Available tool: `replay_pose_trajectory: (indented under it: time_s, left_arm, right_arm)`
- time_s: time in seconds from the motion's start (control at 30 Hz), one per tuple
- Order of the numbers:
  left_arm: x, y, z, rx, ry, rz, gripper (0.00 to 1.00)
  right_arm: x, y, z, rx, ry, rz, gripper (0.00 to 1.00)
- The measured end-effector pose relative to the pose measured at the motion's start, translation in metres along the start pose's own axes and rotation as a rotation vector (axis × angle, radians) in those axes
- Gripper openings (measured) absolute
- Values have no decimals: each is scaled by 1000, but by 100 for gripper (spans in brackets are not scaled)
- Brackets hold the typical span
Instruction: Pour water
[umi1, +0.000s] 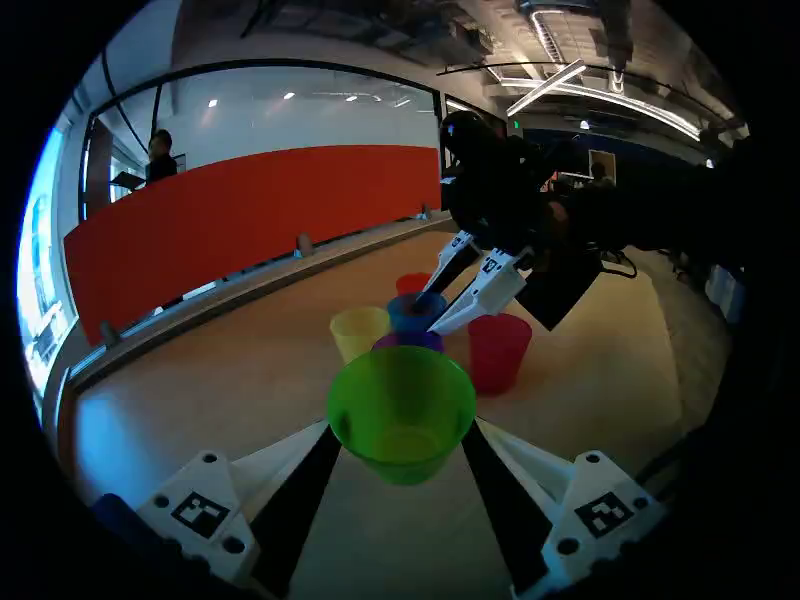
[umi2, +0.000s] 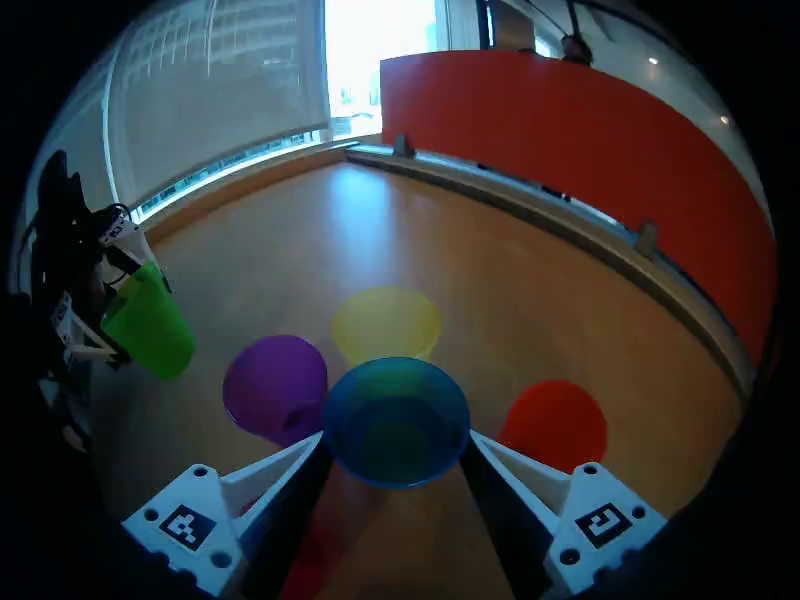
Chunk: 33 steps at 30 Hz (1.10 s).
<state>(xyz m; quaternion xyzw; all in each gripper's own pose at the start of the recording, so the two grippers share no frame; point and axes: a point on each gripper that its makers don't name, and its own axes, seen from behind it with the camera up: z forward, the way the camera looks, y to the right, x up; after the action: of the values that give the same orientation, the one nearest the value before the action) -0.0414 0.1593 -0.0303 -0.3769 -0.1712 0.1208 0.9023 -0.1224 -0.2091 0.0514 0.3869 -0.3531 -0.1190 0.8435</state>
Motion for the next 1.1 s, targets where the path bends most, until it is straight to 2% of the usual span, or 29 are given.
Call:
replay_pose_trajectory:
  time_s: [0.4,0.8,1.1]
  left_arm:
    - [7,2,-3,6,11,8,83]
    - [13,1,-7,17,26,4,83]
    - [17,1,-11,25,38,2,83]
  right_arm:
    - [25,3,-17,-32,122,-5,88]
    - [56,-1,-36,-70,273,-29,88]
    - [74,-4,-48,-92,365,-13,88]
